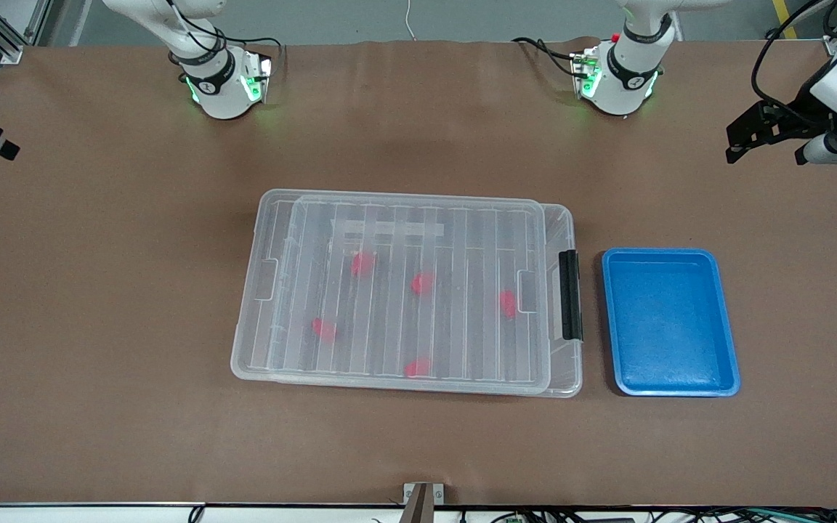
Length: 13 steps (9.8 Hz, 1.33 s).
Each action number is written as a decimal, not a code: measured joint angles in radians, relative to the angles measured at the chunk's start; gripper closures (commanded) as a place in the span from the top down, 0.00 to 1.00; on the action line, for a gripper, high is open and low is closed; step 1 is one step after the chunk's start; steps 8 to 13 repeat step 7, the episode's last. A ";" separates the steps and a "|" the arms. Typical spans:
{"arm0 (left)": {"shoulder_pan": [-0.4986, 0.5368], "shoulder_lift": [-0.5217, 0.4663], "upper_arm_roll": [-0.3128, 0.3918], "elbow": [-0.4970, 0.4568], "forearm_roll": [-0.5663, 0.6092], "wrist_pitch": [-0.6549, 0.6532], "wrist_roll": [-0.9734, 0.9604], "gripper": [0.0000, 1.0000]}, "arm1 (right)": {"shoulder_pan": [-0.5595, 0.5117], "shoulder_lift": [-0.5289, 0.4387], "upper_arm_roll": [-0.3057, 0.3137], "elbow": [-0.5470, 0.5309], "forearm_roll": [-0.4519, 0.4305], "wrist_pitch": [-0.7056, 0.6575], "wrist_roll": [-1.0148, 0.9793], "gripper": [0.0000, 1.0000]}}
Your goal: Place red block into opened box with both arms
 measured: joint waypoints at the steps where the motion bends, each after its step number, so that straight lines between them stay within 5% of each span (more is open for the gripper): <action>1: 0.000 0.000 0.000 0.004 0.000 0.000 0.000 1.00 | 0.001 0.004 0.006 0.000 -0.020 0.007 -0.014 1.00; 13: 0.004 0.000 0.001 0.014 0.000 0.000 0.000 1.00 | 0.002 0.028 0.031 -0.002 -0.050 0.083 -0.073 1.00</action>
